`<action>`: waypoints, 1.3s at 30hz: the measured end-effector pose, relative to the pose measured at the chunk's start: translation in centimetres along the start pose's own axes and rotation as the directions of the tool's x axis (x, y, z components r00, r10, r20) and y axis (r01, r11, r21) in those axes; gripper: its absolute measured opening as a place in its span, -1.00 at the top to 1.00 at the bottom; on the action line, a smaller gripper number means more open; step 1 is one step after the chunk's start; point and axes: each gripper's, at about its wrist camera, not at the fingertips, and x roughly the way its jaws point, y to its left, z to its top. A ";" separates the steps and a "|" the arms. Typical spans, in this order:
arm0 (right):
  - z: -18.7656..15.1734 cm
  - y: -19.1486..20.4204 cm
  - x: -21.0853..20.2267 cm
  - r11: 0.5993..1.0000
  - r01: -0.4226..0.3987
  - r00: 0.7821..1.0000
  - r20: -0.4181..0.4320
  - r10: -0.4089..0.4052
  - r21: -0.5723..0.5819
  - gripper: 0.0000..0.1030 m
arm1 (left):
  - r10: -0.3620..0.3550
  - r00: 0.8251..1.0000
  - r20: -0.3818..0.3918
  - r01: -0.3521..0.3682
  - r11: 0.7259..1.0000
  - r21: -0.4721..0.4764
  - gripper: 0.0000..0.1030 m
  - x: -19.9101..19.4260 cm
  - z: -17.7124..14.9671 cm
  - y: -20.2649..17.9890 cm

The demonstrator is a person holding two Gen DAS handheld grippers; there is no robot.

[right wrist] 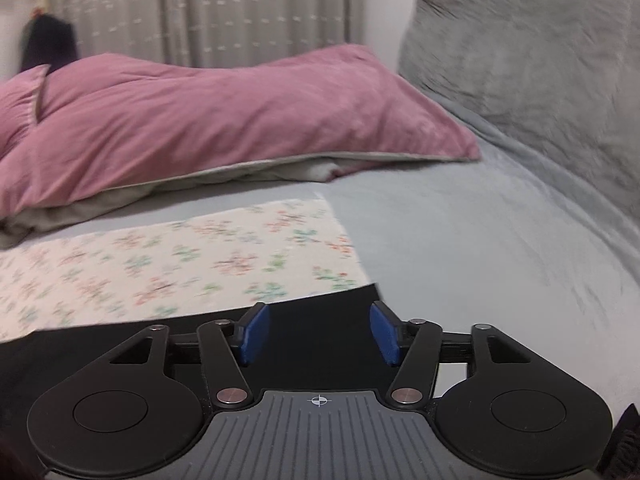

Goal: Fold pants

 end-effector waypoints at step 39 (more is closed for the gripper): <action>-4.8 37.4 9.3 0.673 -0.498 0.867 -0.309 0.390 -0.546 0.07 | -0.134 0.984 -0.119 0.092 0.946 -0.310 -0.09 2.9 -6.8 28.6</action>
